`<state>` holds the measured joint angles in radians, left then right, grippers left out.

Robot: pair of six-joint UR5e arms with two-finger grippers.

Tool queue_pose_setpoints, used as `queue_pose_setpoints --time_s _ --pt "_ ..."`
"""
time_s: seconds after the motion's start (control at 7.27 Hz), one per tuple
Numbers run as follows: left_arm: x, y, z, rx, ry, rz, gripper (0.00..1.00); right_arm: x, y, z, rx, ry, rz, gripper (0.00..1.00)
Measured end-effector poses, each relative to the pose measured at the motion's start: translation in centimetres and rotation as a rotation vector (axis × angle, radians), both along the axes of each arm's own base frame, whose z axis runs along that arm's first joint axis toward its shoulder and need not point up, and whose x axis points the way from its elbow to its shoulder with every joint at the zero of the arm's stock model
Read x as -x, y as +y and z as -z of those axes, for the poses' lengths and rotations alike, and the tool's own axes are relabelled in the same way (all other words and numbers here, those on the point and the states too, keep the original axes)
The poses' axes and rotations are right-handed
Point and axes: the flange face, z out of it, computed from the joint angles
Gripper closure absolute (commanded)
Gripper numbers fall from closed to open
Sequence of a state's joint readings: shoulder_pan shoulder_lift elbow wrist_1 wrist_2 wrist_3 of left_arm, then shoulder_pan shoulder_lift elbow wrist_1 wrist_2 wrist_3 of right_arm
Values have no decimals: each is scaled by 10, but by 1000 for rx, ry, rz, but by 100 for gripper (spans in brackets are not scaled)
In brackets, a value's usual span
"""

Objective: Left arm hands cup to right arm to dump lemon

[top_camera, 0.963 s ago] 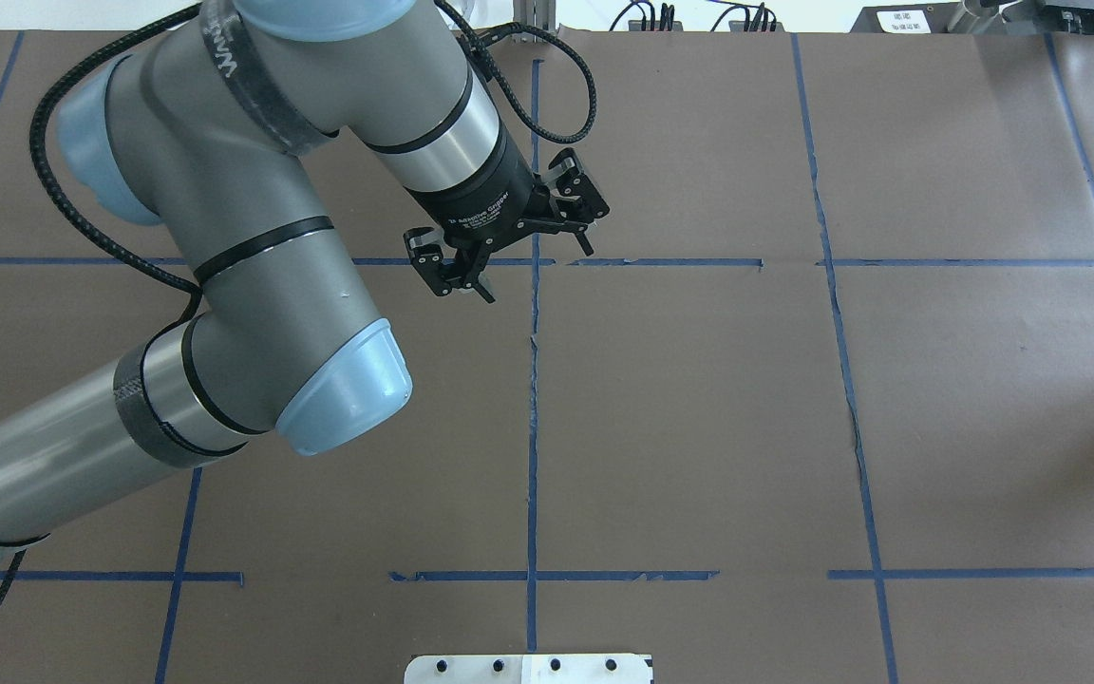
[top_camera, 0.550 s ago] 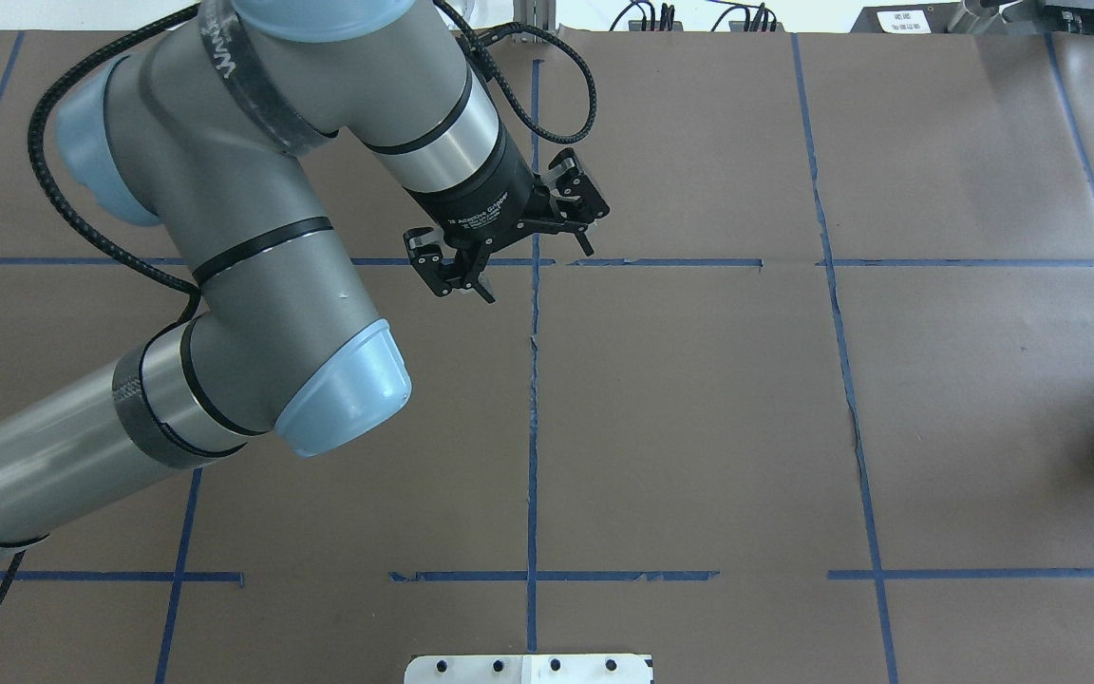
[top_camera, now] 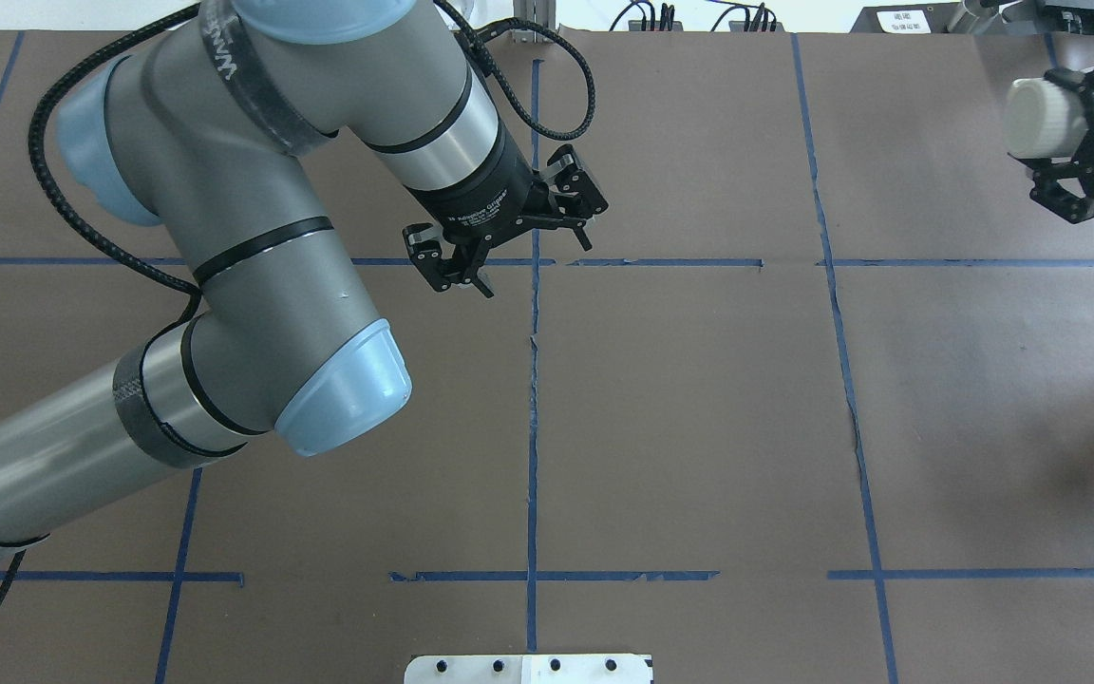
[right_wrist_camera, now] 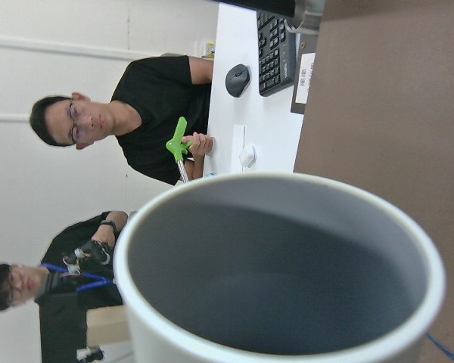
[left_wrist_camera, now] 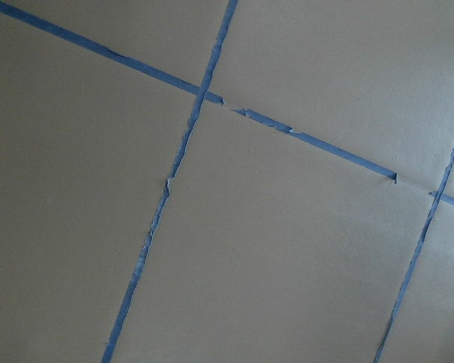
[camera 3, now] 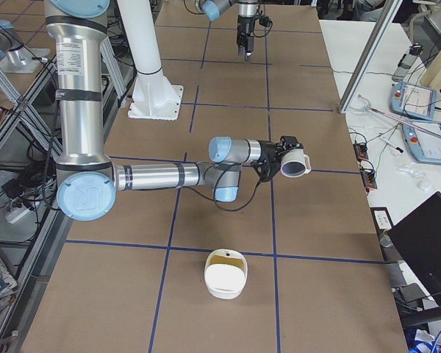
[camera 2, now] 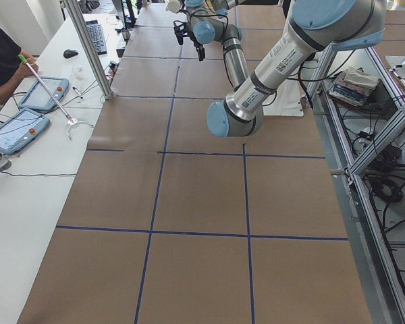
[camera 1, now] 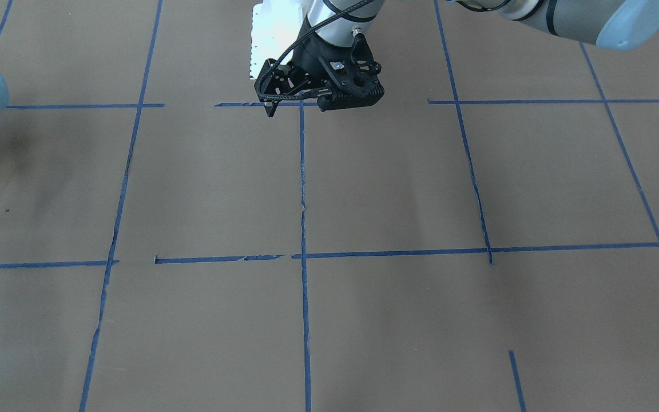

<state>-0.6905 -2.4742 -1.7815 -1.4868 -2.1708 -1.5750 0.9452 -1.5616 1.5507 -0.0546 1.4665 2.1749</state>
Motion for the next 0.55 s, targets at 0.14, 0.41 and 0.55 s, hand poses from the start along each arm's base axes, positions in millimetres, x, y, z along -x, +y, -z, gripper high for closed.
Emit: queue_pose_setpoints --time_s 0.14,0.41,0.55 --pt "0 -1 0 -4 0 5 0 53 14 10 -131 197 23 65" --pt "2 -2 2 -22 19 12 0 176 45 61 -362 530 25 69" --pt "2 -3 3 -27 24 13 0 234 59 102 -434 677 22 69"
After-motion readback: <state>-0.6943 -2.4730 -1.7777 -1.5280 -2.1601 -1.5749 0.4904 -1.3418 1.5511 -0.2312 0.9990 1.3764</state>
